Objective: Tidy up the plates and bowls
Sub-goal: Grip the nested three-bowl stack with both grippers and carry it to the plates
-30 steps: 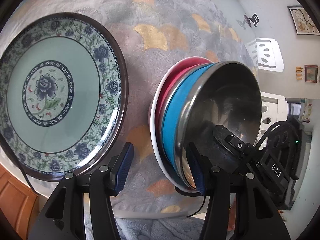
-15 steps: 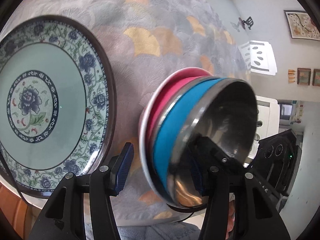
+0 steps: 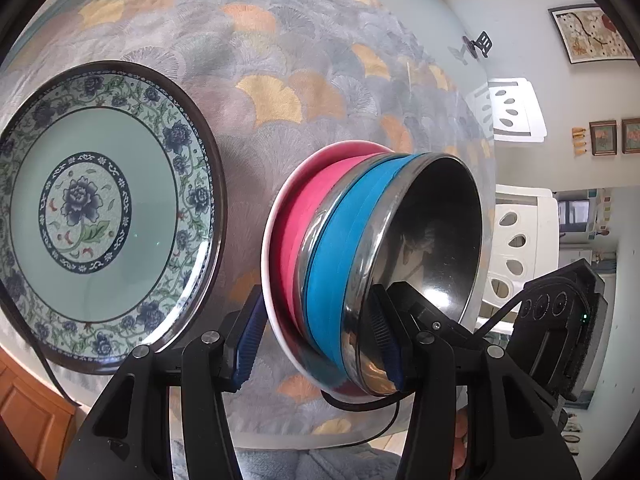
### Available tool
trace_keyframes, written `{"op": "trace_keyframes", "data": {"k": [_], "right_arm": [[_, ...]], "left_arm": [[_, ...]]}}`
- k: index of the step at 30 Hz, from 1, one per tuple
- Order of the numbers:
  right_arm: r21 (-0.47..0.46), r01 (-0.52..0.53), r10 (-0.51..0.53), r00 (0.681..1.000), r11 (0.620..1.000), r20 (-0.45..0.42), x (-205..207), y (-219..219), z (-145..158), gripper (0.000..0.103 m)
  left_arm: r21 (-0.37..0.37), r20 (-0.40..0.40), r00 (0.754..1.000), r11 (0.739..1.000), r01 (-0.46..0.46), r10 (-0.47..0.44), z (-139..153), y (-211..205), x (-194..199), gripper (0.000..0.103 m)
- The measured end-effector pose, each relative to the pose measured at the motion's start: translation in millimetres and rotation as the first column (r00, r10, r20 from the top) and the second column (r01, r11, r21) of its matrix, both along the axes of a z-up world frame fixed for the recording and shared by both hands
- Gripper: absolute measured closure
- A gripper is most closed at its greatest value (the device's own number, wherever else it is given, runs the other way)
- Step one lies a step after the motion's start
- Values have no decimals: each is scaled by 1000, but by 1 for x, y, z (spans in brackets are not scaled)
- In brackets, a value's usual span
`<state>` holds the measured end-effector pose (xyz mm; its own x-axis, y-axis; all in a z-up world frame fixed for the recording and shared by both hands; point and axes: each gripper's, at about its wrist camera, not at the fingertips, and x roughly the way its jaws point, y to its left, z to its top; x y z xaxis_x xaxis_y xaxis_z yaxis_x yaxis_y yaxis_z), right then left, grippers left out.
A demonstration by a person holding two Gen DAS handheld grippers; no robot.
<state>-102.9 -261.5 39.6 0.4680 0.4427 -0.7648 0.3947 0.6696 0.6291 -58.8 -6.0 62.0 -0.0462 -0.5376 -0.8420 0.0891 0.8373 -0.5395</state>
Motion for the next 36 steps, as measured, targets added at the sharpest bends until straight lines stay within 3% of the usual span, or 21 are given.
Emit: {"op": "trace_keyframes", "data": {"k": [20, 27, 28, 31, 32, 34, 36], "right_arm": [[-22, -27, 28, 998, 999, 61, -5, 11, 13, 68], [26, -36, 35, 999, 999, 19, 2, 13, -3, 68], [53, -26, 25, 1000, 998, 12, 3, 12, -8, 67], [79, 22, -19, 999, 997, -42, 9, 10, -25, 45], [73, 26, -24, 999, 997, -39, 11, 10, -28, 43], [71, 17, -18, 1000, 997, 21, 16, 11, -30, 43], [52, -5, 1, 998, 999, 69, 19, 17, -24, 51]], "left_arm": [[25, 68, 998, 1000, -15, 13, 11, 7, -9, 55], [8, 30, 999, 999, -43, 42, -1, 14, -6, 55], [-4, 11, 998, 998, -56, 56, -5, 16, -7, 55], [14, 0, 997, 997, -79, 79, -13, 17, -9, 55], [22, 0, 997, 997, -79, 79, -15, 17, -10, 55], [16, -11, 997, 997, -82, 82, -18, 17, -11, 55], [18, 8, 998, 998, -67, 67, -13, 16, -12, 55]]}}
